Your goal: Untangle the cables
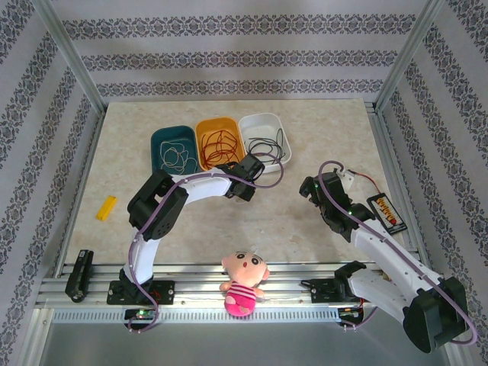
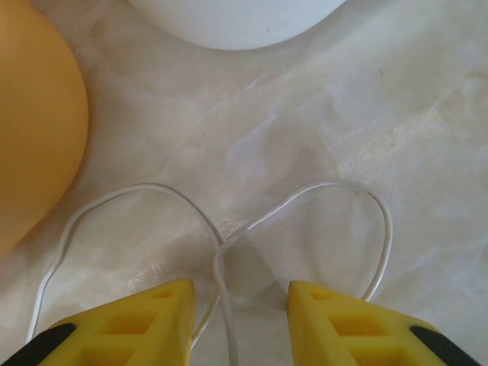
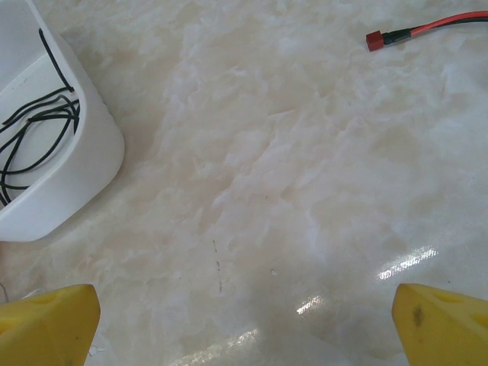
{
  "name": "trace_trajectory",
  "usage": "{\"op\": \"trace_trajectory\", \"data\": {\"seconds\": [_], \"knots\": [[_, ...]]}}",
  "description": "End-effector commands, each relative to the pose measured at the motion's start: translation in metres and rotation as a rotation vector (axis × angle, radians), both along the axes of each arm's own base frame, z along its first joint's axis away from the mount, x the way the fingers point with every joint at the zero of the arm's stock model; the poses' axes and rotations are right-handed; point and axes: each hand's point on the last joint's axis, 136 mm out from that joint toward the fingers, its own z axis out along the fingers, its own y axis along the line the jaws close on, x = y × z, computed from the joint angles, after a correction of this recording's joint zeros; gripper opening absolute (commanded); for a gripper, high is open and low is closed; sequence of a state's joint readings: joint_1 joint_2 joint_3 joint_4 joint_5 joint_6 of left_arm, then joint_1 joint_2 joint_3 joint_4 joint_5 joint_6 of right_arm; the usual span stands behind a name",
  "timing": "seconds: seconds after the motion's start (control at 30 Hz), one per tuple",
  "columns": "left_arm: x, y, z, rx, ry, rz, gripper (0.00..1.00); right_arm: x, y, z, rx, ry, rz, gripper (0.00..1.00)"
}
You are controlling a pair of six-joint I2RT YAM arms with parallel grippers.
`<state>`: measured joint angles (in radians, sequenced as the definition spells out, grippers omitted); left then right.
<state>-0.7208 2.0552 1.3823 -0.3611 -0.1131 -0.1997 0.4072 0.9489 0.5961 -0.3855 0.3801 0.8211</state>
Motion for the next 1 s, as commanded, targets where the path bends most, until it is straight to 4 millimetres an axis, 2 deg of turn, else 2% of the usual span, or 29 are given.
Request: {"op": "trace_trajectory", "data": {"seconds": [0.0, 0.13, 0.4, 0.5, 0.67, 0.97], "knots": [[-0.012, 0.010, -0.016, 0.073, 0.041, -0.004, 0.33, 0.001, -0.004, -0.002, -0.001, 0.005, -0.022, 0.98], [-0.016, 0.009, -0.020, 0.067, 0.060, -0.020, 0.29, 0.001, -0.004, -0.003, 0.003, 0.004, -0.024, 0.98], [-0.020, 0.000, -0.017, 0.019, 0.083, -0.039, 0.00, 0.002, -0.004, -0.004, 0.003, 0.007, -0.026, 0.98], [-0.023, -0.005, -0.008, -0.017, 0.090, -0.051, 0.00, 0.001, -0.005, -0.005, 0.001, 0.008, -0.028, 0.98], [-0.027, -0.017, 0.021, -0.091, 0.073, -0.079, 0.00, 0.000, -0.006, -0.005, 0.001, 0.006, -0.031, 0.98], [-0.032, -0.027, 0.101, -0.236, -0.050, -0.132, 0.00, 0.000, -0.009, -0.007, -0.004, 0.005, -0.045, 0.98]]}}
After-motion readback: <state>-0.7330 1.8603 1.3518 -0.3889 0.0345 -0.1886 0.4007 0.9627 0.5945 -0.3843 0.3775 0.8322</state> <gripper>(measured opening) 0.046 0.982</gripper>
